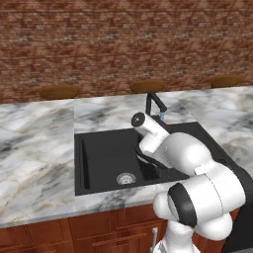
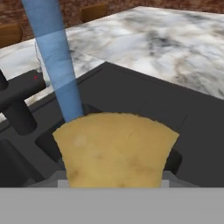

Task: Soak the sponge with water for a few seconds and then drop it inside the sink.

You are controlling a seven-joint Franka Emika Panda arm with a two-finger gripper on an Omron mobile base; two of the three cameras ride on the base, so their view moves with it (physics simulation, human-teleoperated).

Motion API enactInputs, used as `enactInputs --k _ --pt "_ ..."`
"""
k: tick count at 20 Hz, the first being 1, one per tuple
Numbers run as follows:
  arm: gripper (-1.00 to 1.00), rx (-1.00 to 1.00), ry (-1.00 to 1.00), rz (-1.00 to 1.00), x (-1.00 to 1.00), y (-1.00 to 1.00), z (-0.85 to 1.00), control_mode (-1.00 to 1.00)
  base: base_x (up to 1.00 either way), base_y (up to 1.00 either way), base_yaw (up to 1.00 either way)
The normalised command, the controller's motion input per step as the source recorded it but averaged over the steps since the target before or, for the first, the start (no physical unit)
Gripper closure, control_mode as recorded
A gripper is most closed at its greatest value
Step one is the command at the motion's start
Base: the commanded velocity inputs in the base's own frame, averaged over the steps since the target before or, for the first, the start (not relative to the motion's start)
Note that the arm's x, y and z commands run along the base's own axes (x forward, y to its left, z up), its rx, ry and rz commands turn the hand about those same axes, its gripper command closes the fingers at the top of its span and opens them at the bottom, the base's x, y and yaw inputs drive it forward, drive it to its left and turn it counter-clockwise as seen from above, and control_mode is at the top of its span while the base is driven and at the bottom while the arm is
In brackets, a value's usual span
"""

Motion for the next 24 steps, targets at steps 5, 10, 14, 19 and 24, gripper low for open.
enactInputs --k 5,10,14,19,24 --pt "1.00 0.00 0.00 0.00 0.09 -0.03 -0.22 -1.00 0.00 0.00 0.00" --pt "1.00 0.00 0.00 0.00 0.13 -0.06 -0.19 -1.00 0.00 0.00 0.00" --pt "1.00 0.00 0.00 0.00 0.12 -0.03 -0.09 -1.00 0.00 0.00 0.00" --pt "1.00 0.00 0.00 0.00 0.11 -0.04 -0.05 -1.00 0.00 0.00 0.00" --pt "1.00 0.00 0.00 0.00 0.24 -0.02 -0.07 -1.00 0.00 0.00 0.00"
